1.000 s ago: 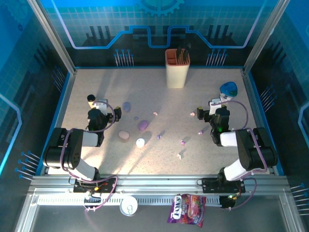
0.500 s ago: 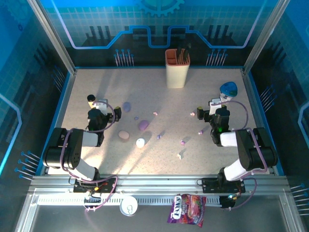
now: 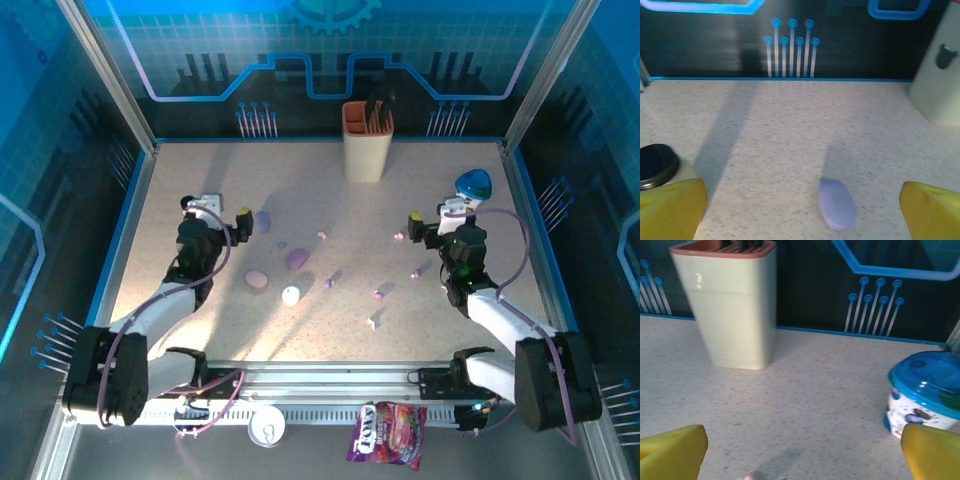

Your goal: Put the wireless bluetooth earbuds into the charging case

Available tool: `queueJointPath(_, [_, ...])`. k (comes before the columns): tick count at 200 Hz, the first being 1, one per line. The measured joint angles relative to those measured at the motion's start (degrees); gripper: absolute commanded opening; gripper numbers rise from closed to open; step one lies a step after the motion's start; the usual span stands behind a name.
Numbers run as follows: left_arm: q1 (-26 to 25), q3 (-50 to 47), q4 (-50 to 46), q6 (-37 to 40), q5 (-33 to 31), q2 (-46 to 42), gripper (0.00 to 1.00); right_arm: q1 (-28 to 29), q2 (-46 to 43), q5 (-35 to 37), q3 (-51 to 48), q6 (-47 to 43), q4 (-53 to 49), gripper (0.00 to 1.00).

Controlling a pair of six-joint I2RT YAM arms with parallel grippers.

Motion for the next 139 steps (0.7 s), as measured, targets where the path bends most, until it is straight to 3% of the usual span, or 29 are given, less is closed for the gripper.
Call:
queueJointPath(68, [-13.6,15.6,-26.8,4.8,2.5,4.1,0.99,12.2,-1.2,-9.4,7.0,11.8,-22.5,1.00])
queueJointPath(109, [-18.3,24.8,-41.1,9.5,3.7,13.9,0.93,18.7,0.1,-12.9,5.5,17.3,-26.2,1.00])
queueJointPath(139, [-19.8,32.2,-50.5,12.0,3.8,22.6,0.86,20.3,0.7,-13.8,3.5,18.8,-27.2,1.00])
